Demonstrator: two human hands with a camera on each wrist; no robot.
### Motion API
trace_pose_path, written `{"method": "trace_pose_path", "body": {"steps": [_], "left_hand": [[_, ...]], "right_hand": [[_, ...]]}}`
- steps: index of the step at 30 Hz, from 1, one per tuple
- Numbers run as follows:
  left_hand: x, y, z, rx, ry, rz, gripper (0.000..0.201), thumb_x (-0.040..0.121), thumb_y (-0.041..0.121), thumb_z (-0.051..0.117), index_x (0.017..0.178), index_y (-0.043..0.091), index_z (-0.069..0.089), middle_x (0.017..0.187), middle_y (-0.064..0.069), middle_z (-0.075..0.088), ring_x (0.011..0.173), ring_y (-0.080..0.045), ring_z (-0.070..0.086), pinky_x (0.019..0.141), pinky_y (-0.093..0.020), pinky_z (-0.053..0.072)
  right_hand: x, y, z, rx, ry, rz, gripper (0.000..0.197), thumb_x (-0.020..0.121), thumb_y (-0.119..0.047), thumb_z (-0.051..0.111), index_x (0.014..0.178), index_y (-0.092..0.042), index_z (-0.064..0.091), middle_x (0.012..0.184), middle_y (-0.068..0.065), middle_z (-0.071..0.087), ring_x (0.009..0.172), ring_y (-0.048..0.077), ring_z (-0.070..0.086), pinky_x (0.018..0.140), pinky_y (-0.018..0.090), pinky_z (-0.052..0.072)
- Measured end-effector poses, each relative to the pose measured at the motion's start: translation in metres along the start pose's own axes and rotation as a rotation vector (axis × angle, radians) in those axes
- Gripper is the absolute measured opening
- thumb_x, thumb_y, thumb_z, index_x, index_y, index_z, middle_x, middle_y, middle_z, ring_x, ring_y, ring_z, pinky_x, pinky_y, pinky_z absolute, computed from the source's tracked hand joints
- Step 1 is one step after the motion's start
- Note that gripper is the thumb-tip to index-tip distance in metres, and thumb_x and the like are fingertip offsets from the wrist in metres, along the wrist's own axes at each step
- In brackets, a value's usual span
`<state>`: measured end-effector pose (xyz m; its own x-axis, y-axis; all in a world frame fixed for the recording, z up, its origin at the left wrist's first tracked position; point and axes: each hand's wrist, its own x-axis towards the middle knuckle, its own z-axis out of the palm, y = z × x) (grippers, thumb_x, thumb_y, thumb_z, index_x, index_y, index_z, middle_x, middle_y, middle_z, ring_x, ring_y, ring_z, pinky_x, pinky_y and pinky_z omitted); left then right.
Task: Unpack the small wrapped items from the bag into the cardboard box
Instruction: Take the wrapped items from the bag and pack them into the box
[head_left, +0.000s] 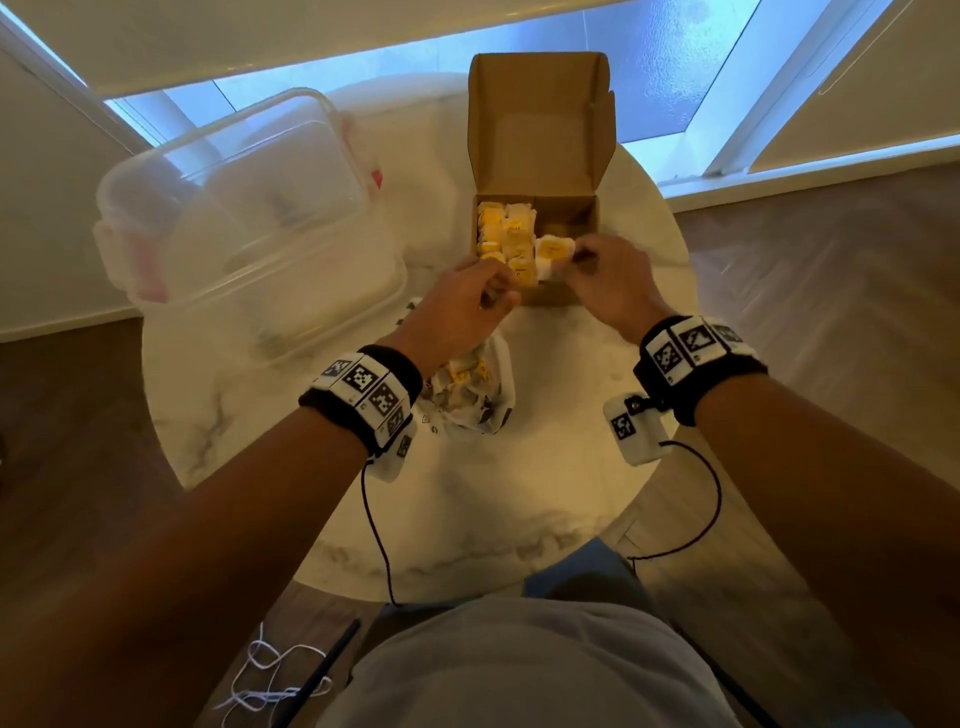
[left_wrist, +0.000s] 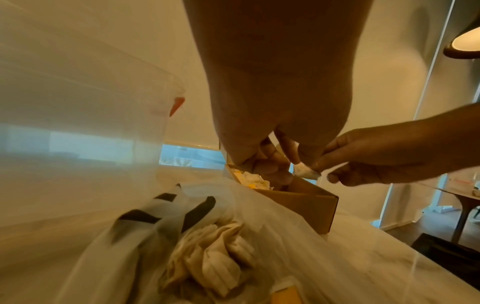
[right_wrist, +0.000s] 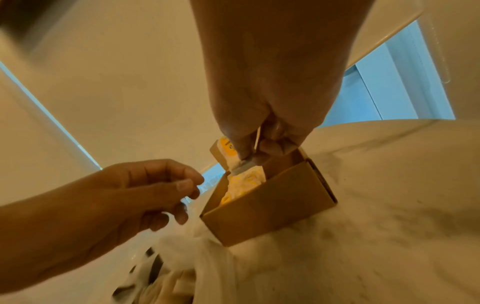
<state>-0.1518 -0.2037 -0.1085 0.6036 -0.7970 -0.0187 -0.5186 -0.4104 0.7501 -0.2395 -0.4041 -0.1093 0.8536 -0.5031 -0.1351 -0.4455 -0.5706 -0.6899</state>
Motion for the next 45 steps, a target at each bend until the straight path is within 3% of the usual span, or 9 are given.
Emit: {"method": "trace_pose_path", "body": {"steps": [5,9,13,21,28,32,37,41,45], "left_hand": [[0.016,-0.013,0.018,0.088,-0.036,0.034,0.025,0.095,0.026,0.062,0.119,0.018,0.062,0.117,0.000,0.052,0.089,-0.007,0.056,0.076,-0.012,0.046],[0.021,-0.021,0.026,0.140,-0.020,0.057,0.023,0.094,0.018,0.063,0.116,0.014,0.063,0.116,-0.004,0.053,0.089,-0.013,0.055,0.078,-0.022,0.053],[0.022,-0.023,0.029,0.202,-0.062,0.080,0.028,0.092,0.013,0.064,0.120,0.010,0.061,0.122,-0.009,0.050,0.086,-0.013,0.055,0.076,-0.023,0.053],[0.021,-0.020,0.032,0.223,-0.043,0.098,0.039,0.090,0.012,0.068,0.128,0.007,0.058,0.121,-0.013,0.053,0.083,-0.009,0.049,0.074,-0.016,0.042],[0.020,-0.023,0.033,0.219,-0.048,0.074,0.038,0.091,0.015,0.067,0.127,0.007,0.058,0.123,-0.011,0.051,0.087,-0.008,0.047,0.076,-0.017,0.044],[0.019,-0.024,0.033,0.224,-0.029,0.087,0.039,0.090,0.014,0.068,0.127,0.006,0.058,0.122,-0.012,0.052,0.086,-0.008,0.046,0.077,-0.018,0.043],[0.019,-0.026,0.034,0.216,-0.030,0.080,0.037,0.090,0.014,0.067,0.126,0.007,0.059,0.122,-0.011,0.051,0.087,-0.008,0.046,0.078,-0.019,0.046],[0.019,-0.026,0.034,0.227,-0.038,0.070,0.038,0.091,0.016,0.066,0.127,0.009,0.058,0.123,-0.009,0.050,0.087,-0.008,0.046,0.079,-0.018,0.046],[0.019,-0.025,0.033,0.220,-0.029,0.069,0.037,0.090,0.016,0.066,0.126,0.008,0.059,0.122,-0.010,0.051,0.087,-0.008,0.046,0.079,-0.018,0.045]], "right_hand": [[0.049,0.002,0.008,-0.034,0.037,0.111,0.022,0.095,-0.034,0.061,0.104,-0.016,0.071,0.099,0.004,0.071,0.088,0.022,0.068,0.079,0.034,0.057],[0.071,-0.004,0.021,-0.155,0.016,0.137,0.022,0.098,-0.018,0.053,0.101,-0.007,0.072,0.105,0.013,0.069,0.093,0.028,0.063,0.072,0.028,0.040],[0.089,-0.004,0.033,-0.168,-0.003,0.213,0.025,0.092,-0.006,0.050,0.096,-0.001,0.074,0.106,0.019,0.070,0.098,0.035,0.065,0.071,0.031,0.045],[0.097,-0.001,0.057,0.005,0.104,0.350,0.037,0.092,-0.028,0.061,0.120,-0.005,0.057,0.116,0.017,0.068,0.107,0.033,0.064,0.081,0.031,0.049],[0.091,0.010,0.068,0.052,0.168,0.297,0.022,0.083,-0.024,0.071,0.096,-0.011,0.058,0.104,0.009,0.064,0.085,0.017,0.055,0.071,0.021,0.037],[0.095,0.013,0.072,0.077,0.274,0.248,0.014,0.088,-0.011,0.065,0.098,-0.007,0.057,0.097,0.010,0.062,0.081,0.020,0.054,0.067,0.024,0.041],[0.090,0.011,0.070,0.171,0.366,0.200,0.024,0.092,-0.022,0.067,0.096,-0.009,0.048,0.076,-0.003,0.049,0.062,0.008,0.044,0.054,0.009,0.034],[0.092,0.019,0.070,0.043,0.281,0.222,0.017,0.094,-0.027,0.064,0.097,-0.010,0.062,0.100,0.010,0.066,0.087,0.022,0.059,0.069,0.017,0.033],[0.090,0.019,0.071,-0.066,0.212,0.201,0.014,0.092,-0.014,0.061,0.104,-0.010,0.067,0.116,0.015,0.061,0.105,0.028,0.059,0.081,0.021,0.038]]}}
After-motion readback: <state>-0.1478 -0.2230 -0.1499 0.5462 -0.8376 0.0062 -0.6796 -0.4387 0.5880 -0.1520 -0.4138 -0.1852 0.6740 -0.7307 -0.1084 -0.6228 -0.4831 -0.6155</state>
